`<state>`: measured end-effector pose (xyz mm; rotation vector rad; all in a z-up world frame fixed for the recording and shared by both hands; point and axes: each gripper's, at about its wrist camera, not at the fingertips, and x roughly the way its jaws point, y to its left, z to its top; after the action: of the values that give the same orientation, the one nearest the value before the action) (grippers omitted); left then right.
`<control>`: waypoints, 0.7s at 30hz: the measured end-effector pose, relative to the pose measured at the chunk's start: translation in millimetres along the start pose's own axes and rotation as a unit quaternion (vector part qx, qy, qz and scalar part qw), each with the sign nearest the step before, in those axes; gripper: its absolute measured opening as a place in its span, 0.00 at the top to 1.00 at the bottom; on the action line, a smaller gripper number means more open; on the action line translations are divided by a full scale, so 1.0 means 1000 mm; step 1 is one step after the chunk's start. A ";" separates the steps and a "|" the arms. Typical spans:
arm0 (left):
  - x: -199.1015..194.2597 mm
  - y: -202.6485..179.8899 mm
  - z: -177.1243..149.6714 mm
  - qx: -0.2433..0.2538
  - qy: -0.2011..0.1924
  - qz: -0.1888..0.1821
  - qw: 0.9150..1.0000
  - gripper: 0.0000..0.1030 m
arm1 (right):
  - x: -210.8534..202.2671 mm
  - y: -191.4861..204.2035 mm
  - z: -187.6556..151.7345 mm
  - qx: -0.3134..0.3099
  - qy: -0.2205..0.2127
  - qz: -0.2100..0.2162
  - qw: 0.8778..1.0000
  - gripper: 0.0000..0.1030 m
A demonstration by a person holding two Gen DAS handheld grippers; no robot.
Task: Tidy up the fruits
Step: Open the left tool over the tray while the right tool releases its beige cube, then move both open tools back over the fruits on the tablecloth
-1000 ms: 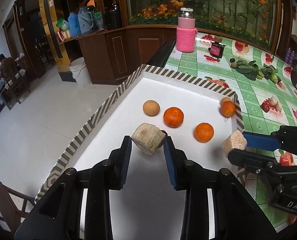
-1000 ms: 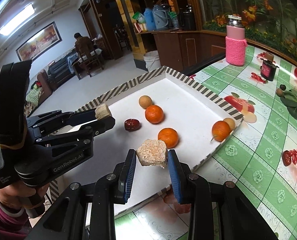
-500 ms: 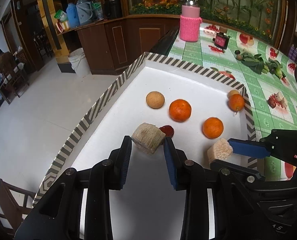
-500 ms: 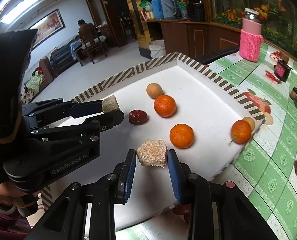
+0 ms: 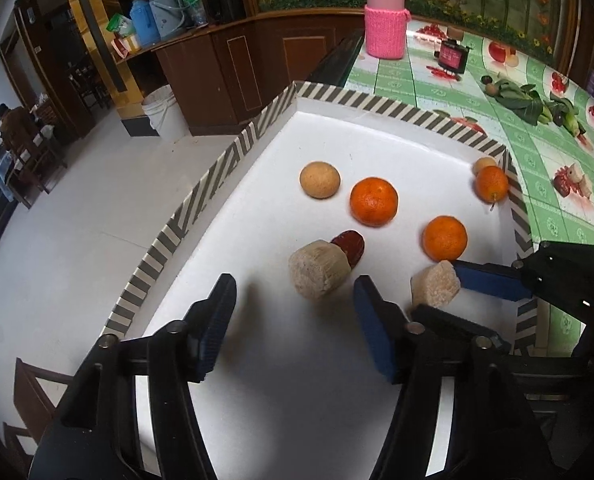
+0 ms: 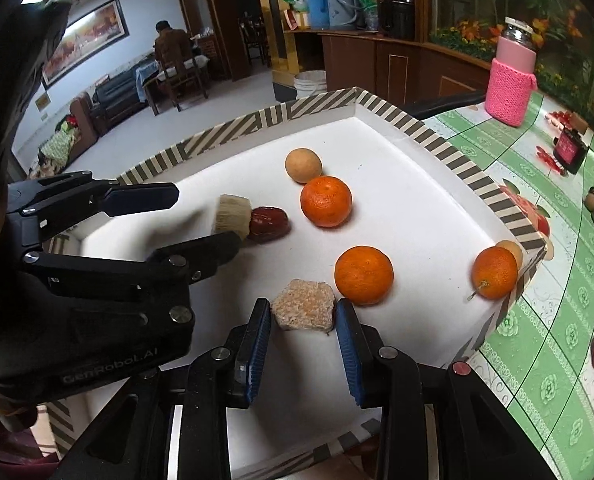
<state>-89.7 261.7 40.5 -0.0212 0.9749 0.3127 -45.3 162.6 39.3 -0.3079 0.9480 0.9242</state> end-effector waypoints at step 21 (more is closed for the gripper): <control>-0.056 -0.054 0.006 -0.009 -0.097 -0.041 0.994 0.40 | -0.088 -0.050 -0.034 0.087 -0.079 -0.034 0.992 0.68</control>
<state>-99.2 196.7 83.7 -0.0459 0.7761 0.2436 -46.9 65.2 83.0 -0.1153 0.8594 0.7867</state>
